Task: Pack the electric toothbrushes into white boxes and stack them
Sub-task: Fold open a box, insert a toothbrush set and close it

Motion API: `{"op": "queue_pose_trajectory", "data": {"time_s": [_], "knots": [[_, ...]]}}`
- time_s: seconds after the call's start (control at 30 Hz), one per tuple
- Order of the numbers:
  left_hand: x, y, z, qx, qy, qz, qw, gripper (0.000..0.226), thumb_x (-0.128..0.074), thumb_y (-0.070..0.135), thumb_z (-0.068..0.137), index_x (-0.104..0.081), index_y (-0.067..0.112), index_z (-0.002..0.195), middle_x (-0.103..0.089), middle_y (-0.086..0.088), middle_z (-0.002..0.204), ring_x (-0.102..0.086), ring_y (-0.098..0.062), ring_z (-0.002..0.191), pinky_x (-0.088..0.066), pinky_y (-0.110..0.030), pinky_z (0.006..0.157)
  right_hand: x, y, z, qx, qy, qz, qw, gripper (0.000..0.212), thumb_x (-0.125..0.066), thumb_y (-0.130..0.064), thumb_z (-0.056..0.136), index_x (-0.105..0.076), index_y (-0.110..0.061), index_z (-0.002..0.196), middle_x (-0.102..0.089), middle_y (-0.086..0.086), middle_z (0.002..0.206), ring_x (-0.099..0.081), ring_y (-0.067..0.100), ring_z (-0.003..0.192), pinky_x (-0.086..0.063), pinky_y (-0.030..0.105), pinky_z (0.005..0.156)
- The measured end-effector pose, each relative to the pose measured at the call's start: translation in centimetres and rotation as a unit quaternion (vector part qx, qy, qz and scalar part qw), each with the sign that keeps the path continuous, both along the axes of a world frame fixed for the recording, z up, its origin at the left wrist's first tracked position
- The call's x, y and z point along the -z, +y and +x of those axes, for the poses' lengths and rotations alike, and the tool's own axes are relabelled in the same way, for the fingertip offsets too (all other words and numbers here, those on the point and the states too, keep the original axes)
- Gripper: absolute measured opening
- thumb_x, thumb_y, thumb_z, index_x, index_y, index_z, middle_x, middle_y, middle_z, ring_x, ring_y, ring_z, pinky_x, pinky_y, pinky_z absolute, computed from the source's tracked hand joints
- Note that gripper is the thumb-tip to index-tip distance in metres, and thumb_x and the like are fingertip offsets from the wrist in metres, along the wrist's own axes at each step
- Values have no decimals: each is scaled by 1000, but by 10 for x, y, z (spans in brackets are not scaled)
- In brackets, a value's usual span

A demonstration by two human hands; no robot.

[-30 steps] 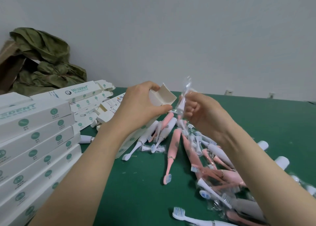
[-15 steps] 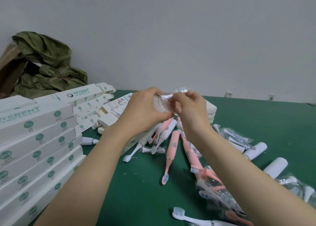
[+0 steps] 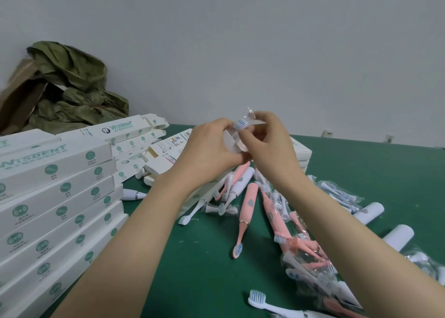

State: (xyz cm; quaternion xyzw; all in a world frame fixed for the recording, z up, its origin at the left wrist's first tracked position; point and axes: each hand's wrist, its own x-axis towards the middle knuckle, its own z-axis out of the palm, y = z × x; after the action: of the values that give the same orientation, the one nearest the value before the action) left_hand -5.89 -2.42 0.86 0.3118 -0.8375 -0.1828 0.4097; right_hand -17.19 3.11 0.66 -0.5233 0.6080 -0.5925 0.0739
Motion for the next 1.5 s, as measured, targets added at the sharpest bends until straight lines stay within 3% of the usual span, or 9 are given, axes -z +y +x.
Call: {"op": "queue_pose_trajectory", "data": {"time_s": [0.17,0.27,0.43,0.63,0.73,0.83,0.97,1.13,1.5], "knots": [[-2,1,1,10,18,5,1000,26,-77,34,67,-60,27,86,-54,16,65,-49,13,62,-34,-5,55,-1,4,2,9,63,-94,994,18,-60,-11,89,-54,-25,99,-60,-10,81,-60,6,75,-50,19,66],[0,-2,1,3,5,5,1000,32,-76,28,66,-65,26,97,-62,16,80,-52,7,70,-34,-3,60,1,1,3,29,184,-24,982,4,-59,-17,91,-63,-19,92,-57,-3,86,-50,4,73,-35,8,65],[5,-1,0,10,-27,18,999,50,-76,25,65,-64,26,113,-66,13,105,-59,-8,97,-40,-14,76,-6,3,-9,-39,301,117,946,25,-49,-7,92,-72,-12,99,-45,0,102,-41,11,93,-28,10,67],[-1,0,6,13,38,28,999,61,-81,43,64,-59,30,120,-55,22,103,-52,-1,95,-35,0,73,-8,13,-22,62,90,45,993,33,-61,-21,87,-57,-15,119,-60,-1,103,-53,8,86,-44,24,77],[1,0,7,52,-6,41,998,87,-84,47,57,-48,31,134,-55,16,124,-51,-5,111,-38,-12,83,-6,12,-21,-18,-51,97,994,27,-52,-14,90,-57,13,88,-52,22,71,-49,20,71,-41,24,59],[9,-2,1,83,-58,21,995,106,-83,39,62,-22,30,149,-38,11,146,-34,2,126,-25,-5,90,-1,10,-15,-28,-72,82,994,31,-44,-6,92,-48,16,70,-39,11,67,-40,21,67,-37,25,61],[15,1,-8,76,61,71,993,91,-71,47,71,-20,34,145,-49,25,119,-44,15,102,-29,6,74,4,10,-11,-11,-35,48,998,34,-44,-9,87,-32,-4,55,-28,7,58,-28,19,61,-25,33,61],[22,6,-20,22,116,28,993,34,-57,44,71,-47,30,101,-57,17,91,-50,4,88,-36,-5,67,8,11,-2,-68,-99,14,993,41,-49,-34,86,-46,0,64,-35,10,62,-36,20,65,-39,39,66],[22,8,-21,8,141,23,990,25,-60,34,74,-53,23,95,-59,10,86,-50,-2,79,-37,-13,60,5,13,-15,-164,-267,6,950,28,-46,-4,93,-71,-6,81,-69,0,65,-64,8,61,-55,22,67]]}}
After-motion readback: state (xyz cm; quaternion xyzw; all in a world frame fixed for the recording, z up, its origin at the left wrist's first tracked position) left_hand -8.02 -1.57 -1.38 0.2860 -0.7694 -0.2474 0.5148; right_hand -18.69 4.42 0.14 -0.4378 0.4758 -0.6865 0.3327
